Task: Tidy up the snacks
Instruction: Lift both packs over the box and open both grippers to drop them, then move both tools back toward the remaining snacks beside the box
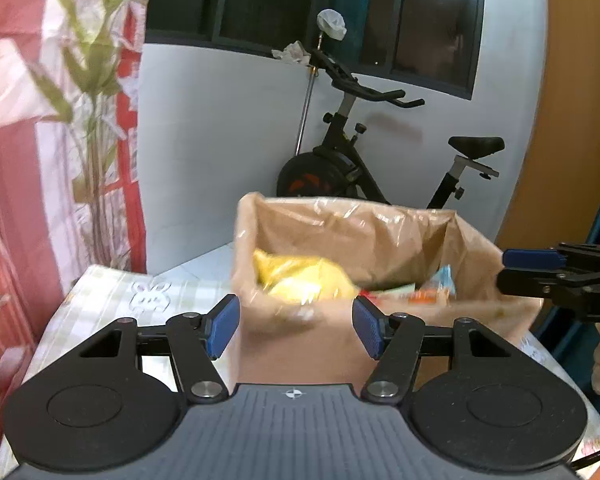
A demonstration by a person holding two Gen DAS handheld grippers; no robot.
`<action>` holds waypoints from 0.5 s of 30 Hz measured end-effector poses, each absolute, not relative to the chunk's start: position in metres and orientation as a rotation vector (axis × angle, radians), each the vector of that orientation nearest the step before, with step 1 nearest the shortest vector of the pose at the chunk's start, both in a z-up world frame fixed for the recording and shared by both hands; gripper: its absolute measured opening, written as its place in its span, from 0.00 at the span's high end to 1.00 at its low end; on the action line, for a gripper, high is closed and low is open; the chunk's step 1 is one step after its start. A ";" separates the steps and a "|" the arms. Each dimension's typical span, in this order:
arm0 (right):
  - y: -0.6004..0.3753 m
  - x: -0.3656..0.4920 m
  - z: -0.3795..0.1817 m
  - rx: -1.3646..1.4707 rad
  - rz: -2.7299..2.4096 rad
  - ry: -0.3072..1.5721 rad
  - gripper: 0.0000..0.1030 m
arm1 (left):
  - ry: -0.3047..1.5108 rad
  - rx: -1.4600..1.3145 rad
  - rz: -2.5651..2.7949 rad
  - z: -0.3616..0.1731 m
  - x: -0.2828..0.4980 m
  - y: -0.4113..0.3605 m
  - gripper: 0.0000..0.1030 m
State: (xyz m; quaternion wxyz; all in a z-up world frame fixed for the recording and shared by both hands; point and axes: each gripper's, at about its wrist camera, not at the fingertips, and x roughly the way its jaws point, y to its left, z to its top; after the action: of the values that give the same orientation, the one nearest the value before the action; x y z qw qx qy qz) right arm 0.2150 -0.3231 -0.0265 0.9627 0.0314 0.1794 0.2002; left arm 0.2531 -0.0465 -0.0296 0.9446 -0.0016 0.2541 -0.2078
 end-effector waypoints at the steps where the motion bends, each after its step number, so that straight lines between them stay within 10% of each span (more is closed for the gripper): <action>1: -0.321 0.209 -0.029 0.065 0.414 0.362 0.46 | 0.520 -0.007 -0.423 -0.033 0.248 -0.041 0.37; 15: -0.311 0.159 -0.097 0.041 0.431 0.394 0.46 | 0.651 -0.085 -0.400 -0.117 0.214 -0.009 0.39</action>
State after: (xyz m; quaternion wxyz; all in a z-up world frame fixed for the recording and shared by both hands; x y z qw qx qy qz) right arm 0.1595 -0.3111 -0.0969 0.9575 0.0202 0.1940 0.2123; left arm 0.2137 -0.0087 -0.1174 0.9271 -0.0416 0.3173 -0.1951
